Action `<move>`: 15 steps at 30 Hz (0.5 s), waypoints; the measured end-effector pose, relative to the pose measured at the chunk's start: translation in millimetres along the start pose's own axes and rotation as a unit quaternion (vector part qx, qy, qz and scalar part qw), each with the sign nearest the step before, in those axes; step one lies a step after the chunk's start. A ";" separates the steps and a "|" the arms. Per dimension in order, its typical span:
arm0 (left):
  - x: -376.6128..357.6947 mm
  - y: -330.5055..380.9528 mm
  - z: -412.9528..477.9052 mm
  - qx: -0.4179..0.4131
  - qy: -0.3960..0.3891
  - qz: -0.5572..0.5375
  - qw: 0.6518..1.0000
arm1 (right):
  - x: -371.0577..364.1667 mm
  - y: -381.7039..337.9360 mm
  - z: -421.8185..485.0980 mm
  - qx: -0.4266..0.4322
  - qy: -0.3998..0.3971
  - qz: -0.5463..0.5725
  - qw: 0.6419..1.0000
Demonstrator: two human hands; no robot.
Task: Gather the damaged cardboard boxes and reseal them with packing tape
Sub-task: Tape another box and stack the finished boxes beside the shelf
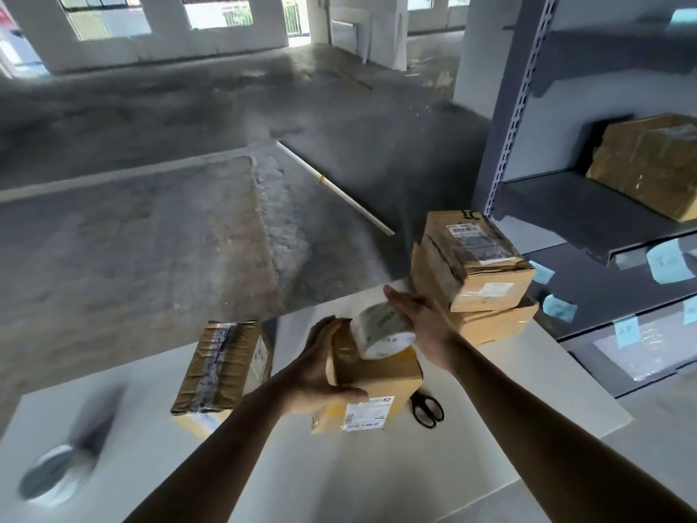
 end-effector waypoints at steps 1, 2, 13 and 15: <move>3.6 -0.6 -0.9 0.012 0.004 -0.003 1.000 | -7.0 1.1 2.7 -0.006 -0.006 -0.019 1.000; 5.9 -2.0 -0.7 0.028 0.023 -0.014 0.999 | -13.2 2.4 4.4 -0.011 -0.014 -0.039 0.999; 24.9 -10.4 16.4 0.206 0.183 -0.313 0.909 | -53.9 20.5 17.6 -0.021 -0.049 -0.137 0.989; 27.0 -18.4 27.0 0.216 0.165 -0.276 0.922 | -57.6 20.9 17.6 -0.014 -0.051 -0.140 0.989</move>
Point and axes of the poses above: each hand's wrist, its own z-axis towards the middle knuckle, its own x-axis out of the back of the hand, y = z × x, the point moved 4 cm from there along z, towards the middle knuckle, and after that the axes turned 10 degrees about x, right-handed, at the moved point
